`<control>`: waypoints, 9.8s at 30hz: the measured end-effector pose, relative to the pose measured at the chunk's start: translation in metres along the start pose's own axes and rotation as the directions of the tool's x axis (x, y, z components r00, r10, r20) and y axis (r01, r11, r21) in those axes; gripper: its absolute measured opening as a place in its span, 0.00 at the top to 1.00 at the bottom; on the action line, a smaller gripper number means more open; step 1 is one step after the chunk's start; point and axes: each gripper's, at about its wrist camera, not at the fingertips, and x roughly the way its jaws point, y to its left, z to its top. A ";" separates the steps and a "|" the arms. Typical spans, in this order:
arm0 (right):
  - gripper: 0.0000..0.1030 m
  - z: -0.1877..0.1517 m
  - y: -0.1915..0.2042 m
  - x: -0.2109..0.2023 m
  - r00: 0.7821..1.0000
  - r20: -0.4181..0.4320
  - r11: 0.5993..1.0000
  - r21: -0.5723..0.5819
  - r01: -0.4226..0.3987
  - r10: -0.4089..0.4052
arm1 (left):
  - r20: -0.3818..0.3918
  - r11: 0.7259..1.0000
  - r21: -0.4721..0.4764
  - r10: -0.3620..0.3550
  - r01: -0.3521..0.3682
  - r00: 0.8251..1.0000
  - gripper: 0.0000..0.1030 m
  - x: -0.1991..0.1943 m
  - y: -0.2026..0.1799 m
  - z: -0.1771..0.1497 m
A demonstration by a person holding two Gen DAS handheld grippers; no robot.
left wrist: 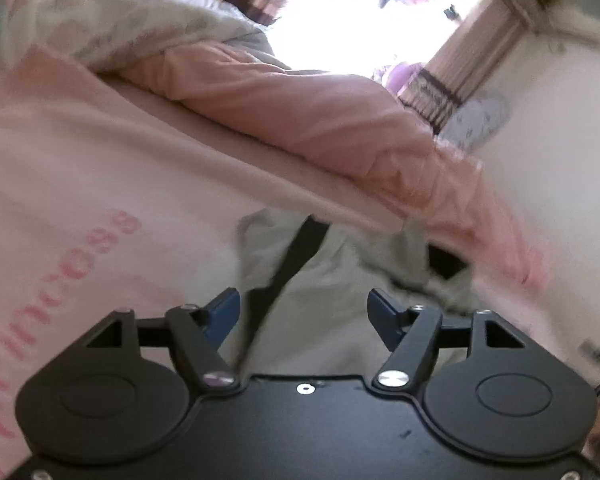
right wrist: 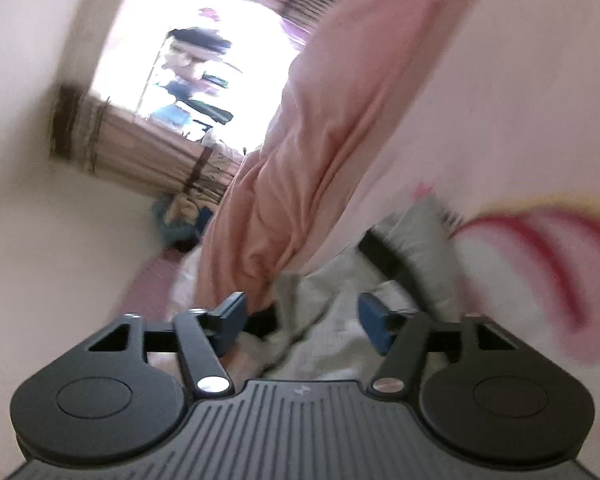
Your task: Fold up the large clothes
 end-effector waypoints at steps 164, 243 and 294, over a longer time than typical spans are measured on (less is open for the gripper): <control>0.77 -0.087 0.044 0.010 0.854 0.215 0.680 -0.527 0.509 -0.473 | -0.048 0.941 0.274 0.219 -0.198 0.974 0.64 0.012 -0.087 -0.070; 0.70 -0.249 0.167 0.072 0.928 0.118 0.650 -0.683 0.334 -0.352 | -0.010 0.954 0.255 0.165 -0.157 0.986 0.36 -0.049 -0.064 -0.110; 0.58 -0.290 0.142 0.024 0.951 0.078 0.692 -0.668 0.273 -0.300 | 0.294 0.935 -0.355 0.094 0.018 0.951 0.16 -0.095 -0.022 -0.188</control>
